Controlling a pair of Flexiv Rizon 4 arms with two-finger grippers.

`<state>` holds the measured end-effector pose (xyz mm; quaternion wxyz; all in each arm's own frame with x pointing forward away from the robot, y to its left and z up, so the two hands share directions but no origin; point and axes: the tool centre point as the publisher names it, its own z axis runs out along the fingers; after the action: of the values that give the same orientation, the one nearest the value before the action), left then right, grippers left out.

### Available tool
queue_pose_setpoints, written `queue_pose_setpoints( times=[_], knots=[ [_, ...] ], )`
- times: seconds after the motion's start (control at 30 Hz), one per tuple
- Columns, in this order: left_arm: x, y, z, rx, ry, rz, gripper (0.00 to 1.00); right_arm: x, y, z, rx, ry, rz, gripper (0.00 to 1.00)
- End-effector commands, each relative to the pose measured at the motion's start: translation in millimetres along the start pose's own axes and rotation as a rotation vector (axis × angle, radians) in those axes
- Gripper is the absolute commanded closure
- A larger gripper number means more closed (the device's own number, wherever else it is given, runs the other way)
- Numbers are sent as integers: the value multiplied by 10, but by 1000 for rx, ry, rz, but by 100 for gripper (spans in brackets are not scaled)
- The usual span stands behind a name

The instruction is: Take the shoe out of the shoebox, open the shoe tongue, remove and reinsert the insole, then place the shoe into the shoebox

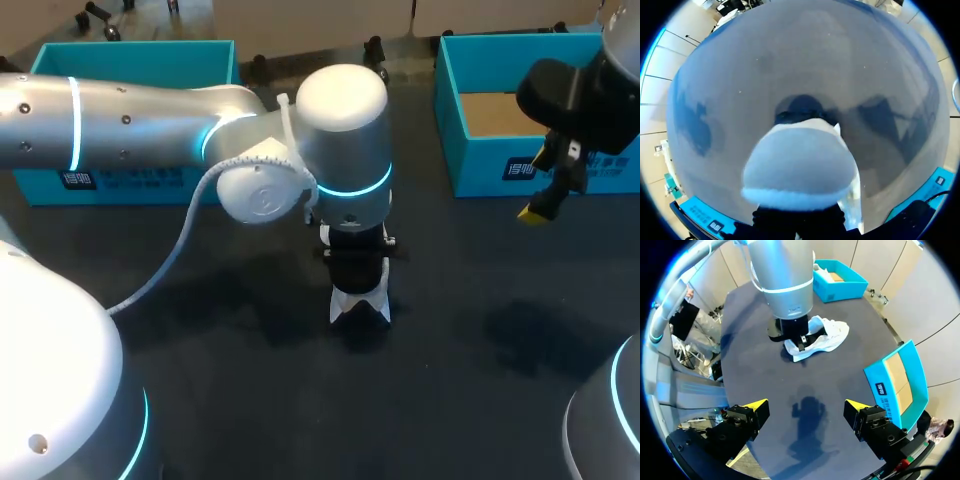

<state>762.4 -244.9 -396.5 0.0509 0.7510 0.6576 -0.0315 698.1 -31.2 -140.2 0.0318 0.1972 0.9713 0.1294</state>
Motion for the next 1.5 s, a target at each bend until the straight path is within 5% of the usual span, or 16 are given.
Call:
queue_pose_setpoints(
  times=[0.03, 0.47, 0.77, 0.8, 0.83, 0.87, 0.9, 0.93, 0.97, 1.5],
  knots=[
    [-29, 37, -156, -26, 14, 2, 100, -9, 26, 6, 6, 2, 2, 0],
    [5, 455, -455, -277, -6, -7, 100, -9, 26, 6, 6, 2, 2, 0],
    [41, 550, -451, -340, 12, -60, 100, -9, 26, 6, 6, 2, 2, 0],
    [43, 573, -445, -349, 15, -60, 95, -9, 26, 6, 6, 2, 2, 0],
    [45, 576, -443, -337, 16, -69, 67, -9, 26, 6, 6, 2, 2, 0],
    [48, 584, -443, -340, 19, -69, 52, -9, 26, 6, 6, 2, 2, 0],
    [52, 589, -442, -342, 21, -69, 25, -9, 26, 6, 6, 2, 2, 0],
    [55, 593, -441, -338, 21, -73, 6, -9, 26, 6, 6, 2, 2, 0],
    [65, 604, -438, -339, 27, -74, 0, -9, 26, 6, 6, 2, 2, 0],
    [210, 504, -534, -303, 34, -106, 0, -9, 26, 6, 6, 2, 2, 0]
  ],
)
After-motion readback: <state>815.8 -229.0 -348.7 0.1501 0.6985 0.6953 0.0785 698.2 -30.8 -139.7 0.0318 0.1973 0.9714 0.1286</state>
